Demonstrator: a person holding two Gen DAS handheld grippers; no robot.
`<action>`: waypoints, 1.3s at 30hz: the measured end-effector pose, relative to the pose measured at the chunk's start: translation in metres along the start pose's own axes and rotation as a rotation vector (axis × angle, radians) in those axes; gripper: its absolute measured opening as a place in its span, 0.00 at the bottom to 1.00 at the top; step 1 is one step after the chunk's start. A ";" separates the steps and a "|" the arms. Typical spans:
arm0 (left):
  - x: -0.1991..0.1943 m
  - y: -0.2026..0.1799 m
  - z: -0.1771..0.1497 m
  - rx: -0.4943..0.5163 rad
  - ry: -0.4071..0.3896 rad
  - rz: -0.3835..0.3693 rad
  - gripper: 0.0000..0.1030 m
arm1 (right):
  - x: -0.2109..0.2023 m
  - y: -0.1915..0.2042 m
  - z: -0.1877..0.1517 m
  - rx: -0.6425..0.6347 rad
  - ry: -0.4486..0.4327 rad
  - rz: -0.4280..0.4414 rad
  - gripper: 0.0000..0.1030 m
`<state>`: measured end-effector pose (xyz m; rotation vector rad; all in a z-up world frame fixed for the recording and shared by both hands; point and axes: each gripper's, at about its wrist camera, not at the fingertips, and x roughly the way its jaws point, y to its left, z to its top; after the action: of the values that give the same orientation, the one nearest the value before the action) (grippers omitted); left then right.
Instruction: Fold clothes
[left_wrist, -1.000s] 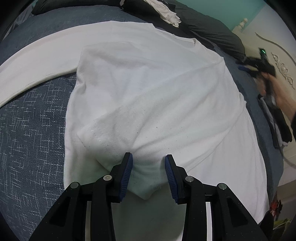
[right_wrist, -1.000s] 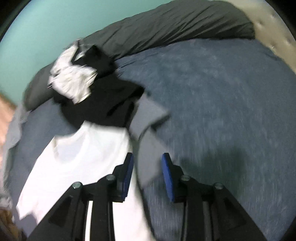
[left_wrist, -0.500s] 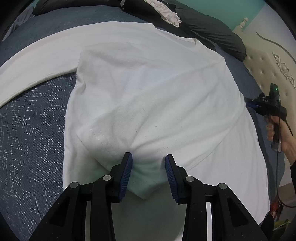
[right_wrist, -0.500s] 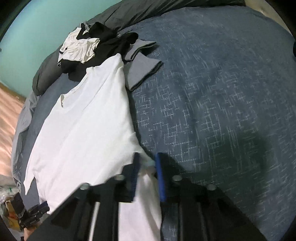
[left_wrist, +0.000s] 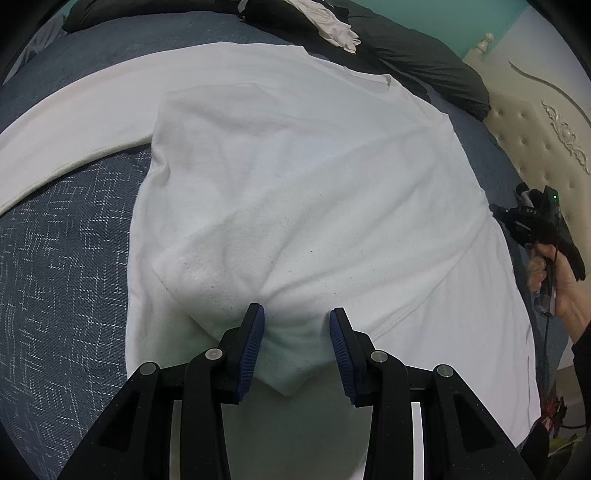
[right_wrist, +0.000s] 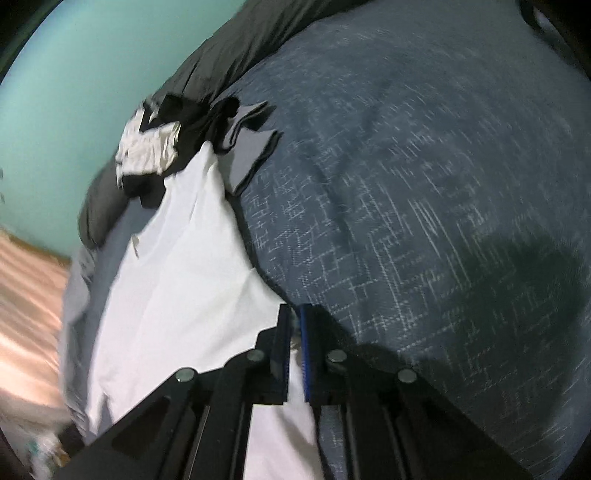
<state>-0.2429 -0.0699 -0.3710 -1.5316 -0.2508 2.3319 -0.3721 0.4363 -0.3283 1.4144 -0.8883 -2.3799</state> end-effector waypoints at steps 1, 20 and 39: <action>0.000 0.000 0.001 0.000 0.000 0.000 0.39 | -0.001 -0.001 0.000 0.010 0.000 0.012 0.04; -0.002 0.000 -0.001 0.003 0.001 0.003 0.40 | 0.018 0.030 0.013 -0.077 0.014 -0.033 0.02; 0.001 -0.002 0.001 0.005 0.003 0.007 0.40 | -0.014 0.009 0.006 0.003 -0.073 0.082 0.05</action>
<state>-0.2437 -0.0673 -0.3706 -1.5363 -0.2390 2.3340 -0.3714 0.4380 -0.3106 1.2741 -0.9491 -2.3834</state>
